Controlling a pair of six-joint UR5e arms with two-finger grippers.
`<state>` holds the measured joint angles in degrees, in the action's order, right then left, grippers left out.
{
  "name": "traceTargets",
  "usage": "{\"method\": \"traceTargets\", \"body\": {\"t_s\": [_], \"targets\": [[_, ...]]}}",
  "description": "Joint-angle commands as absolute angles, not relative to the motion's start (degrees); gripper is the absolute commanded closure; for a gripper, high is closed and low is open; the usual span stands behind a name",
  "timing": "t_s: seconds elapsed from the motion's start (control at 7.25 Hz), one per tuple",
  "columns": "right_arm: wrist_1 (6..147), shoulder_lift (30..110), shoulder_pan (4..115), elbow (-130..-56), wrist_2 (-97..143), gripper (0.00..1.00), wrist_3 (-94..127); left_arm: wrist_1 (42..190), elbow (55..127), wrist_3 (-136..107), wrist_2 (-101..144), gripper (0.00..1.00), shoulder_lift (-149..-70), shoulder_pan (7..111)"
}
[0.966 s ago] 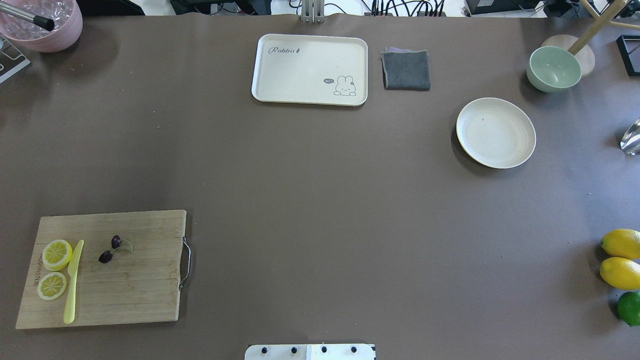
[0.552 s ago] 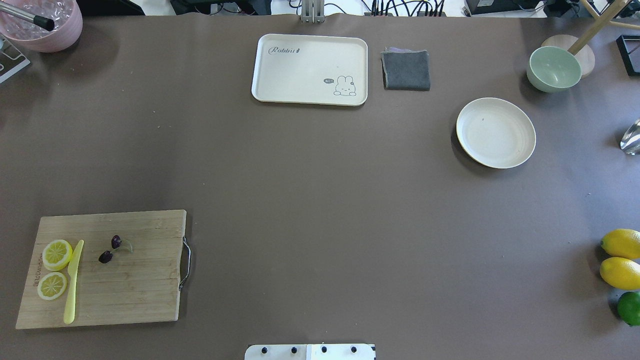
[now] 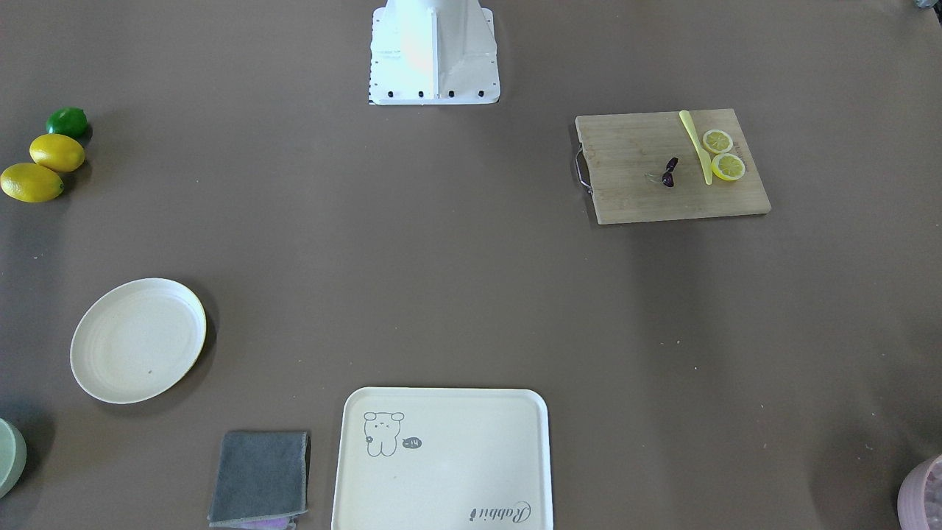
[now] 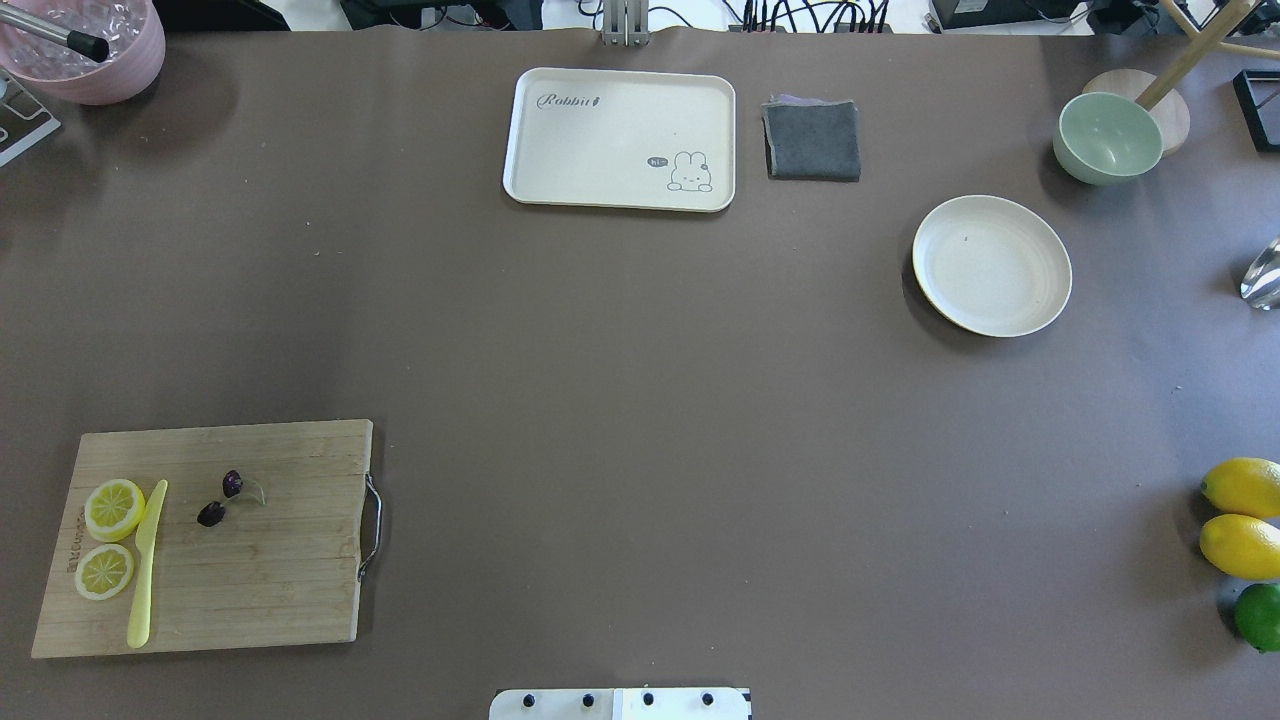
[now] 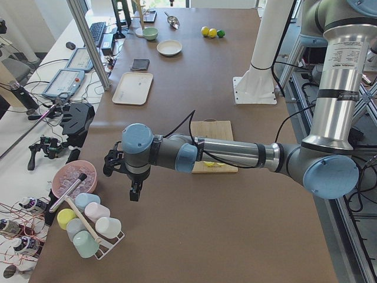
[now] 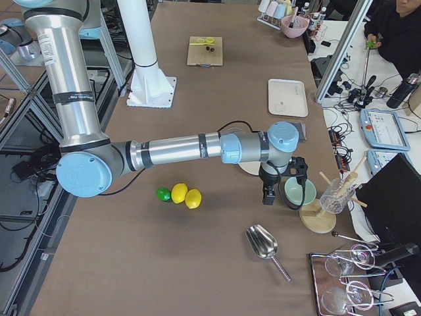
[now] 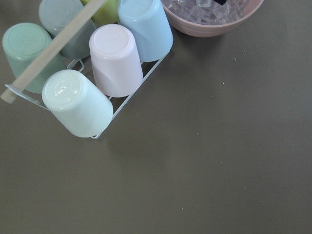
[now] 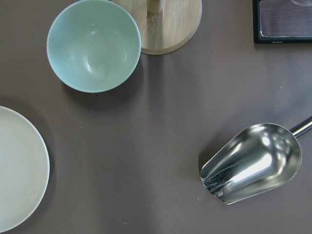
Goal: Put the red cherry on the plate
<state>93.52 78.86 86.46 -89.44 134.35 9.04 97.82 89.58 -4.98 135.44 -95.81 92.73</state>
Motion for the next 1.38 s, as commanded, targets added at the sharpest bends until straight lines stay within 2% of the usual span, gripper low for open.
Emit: {"method": "traceTargets", "body": {"t_s": [0.0, 1.24], "targets": [[93.52, 78.75, 86.22, -89.3, 134.3, 0.0, 9.05, 97.82, 89.65, -5.18, 135.44, 0.02, -95.71, 92.72], [93.52, 79.1, 85.87, -89.47, 134.38, 0.0, 9.14, 97.73, 90.79, -5.27, 135.7, 0.02, -95.62, 92.9]]}}
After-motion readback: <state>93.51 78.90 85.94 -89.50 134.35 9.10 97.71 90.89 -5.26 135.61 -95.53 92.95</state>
